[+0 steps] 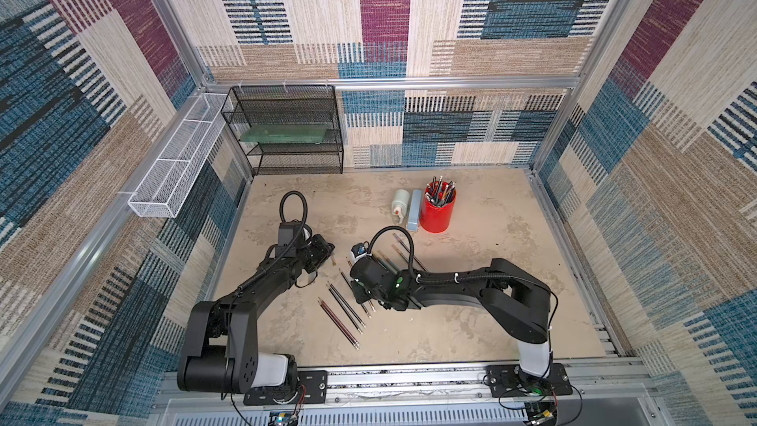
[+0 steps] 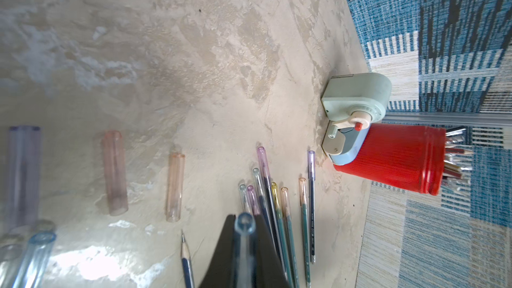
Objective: Remove the protective cover of the pencils
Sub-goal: Place the pencil at the center of the board, then place the protective sleeve at the center of the board.
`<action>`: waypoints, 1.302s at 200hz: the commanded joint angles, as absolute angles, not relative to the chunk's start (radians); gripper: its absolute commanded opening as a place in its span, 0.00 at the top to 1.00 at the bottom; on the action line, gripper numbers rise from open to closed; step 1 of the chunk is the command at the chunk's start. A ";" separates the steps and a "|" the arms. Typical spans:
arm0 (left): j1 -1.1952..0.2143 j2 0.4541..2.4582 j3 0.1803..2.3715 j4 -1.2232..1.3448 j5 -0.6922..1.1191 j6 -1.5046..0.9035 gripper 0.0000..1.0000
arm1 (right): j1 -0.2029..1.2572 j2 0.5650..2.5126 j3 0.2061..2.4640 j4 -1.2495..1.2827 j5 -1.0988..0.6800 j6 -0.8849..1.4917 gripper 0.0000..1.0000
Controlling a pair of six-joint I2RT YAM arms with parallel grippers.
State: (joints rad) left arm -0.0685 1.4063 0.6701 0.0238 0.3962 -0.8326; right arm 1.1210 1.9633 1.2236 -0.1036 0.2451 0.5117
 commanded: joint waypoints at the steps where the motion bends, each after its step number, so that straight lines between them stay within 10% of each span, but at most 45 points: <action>1: -0.071 1.424 0.699 -0.055 0.374 -0.802 1.00 | 1.109 1.988 1.241 -0.098 0.220 0.516 1.00; 260: -0.080 1.472 0.733 -0.081 0.374 -0.789 1.00 | 1.092 2.068 1.302 -0.127 0.171 0.503 0.78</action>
State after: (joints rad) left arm -0.0792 1.4750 0.7277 -0.0837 0.3706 -0.8040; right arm 1.0916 2.0647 1.2976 -0.1322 0.1673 0.4992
